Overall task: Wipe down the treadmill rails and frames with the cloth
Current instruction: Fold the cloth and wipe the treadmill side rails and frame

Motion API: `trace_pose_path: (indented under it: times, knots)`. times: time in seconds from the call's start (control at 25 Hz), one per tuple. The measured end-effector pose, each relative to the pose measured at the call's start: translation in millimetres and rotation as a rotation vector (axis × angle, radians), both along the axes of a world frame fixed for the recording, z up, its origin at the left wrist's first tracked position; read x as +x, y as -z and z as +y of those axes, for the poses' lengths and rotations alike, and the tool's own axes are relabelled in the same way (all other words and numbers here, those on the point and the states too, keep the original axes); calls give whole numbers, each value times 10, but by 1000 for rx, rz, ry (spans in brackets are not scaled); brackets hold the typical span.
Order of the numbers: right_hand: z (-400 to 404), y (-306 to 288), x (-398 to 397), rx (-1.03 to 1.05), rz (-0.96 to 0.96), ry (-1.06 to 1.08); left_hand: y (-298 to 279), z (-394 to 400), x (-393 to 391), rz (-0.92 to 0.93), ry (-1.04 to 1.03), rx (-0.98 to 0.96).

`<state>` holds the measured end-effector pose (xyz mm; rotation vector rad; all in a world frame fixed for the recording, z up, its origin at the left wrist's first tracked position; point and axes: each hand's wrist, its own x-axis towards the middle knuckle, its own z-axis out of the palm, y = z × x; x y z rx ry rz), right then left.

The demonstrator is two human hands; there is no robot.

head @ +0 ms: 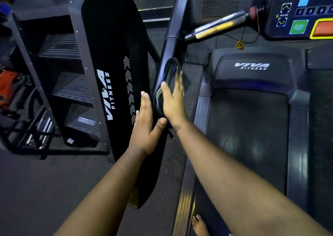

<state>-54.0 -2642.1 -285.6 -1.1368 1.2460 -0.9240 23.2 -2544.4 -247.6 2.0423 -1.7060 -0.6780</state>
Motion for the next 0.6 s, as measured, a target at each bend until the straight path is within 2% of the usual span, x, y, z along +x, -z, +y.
trace_pose_path:
  times: [0.08,0.16,0.24,0.28,0.36,0.48,0.6]
  knots:
    - [403,-16,-93,-155,90,-146,-29,69,-15,36,-28,-33]
    - [15,-74,-122,-319,315,-249,-31,171,-26,2,-59,-60]
    - [-446,-246,-108,-356,570,-330,-13,270,-36,-32,-75,-53]
    - [-569,-291,-90,-356,635,-347,-4,331,-42,-40,-86,-42]
    - [-408,-273,-23,-356,616,-333,-3,532,-41,-60,-99,-9]
    - [318,-169,-64,-459,546,-343,-1,900,15,-79,-96,26]
    - [924,-112,-136,-471,528,-392,18,1254,59,-65,-157,57]
